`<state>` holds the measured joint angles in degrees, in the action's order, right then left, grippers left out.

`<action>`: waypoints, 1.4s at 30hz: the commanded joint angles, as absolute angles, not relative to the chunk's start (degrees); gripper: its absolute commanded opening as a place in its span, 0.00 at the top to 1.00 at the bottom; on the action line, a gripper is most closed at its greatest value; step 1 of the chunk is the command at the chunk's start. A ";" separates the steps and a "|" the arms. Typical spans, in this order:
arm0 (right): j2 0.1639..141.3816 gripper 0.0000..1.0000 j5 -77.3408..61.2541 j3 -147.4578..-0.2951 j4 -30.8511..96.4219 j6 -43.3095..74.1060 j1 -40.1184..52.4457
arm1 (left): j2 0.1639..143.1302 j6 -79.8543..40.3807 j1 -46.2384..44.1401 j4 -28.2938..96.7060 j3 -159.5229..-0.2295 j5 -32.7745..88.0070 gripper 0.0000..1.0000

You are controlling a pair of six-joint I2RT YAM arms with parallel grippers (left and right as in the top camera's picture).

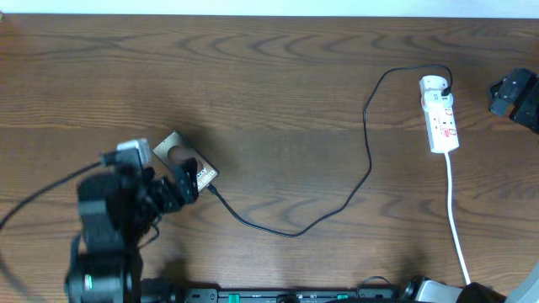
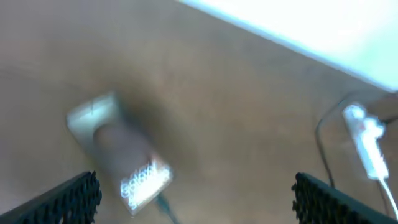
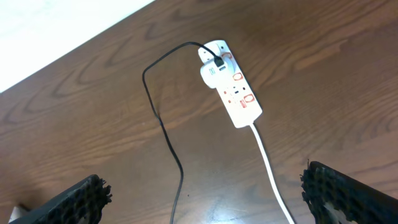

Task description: Plug charger to phone and switch on socket

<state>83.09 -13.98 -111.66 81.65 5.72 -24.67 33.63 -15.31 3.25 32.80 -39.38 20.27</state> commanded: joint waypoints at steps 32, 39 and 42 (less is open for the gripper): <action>82.61 0.01 -13.63 -111.63 82.11 6.39 -24.34 | 0.05 -14.61 8.99 -8.95 -0.23 13.21 0.02; 82.63 0.01 -13.63 -111.63 82.11 6.39 -24.34 | 0.05 -14.61 8.99 2.33 -0.25 13.19 0.02; 82.63 0.01 -13.63 -111.63 82.11 6.39 -24.34 | 0.05 -14.61 8.99 2.79 -0.25 13.21 0.02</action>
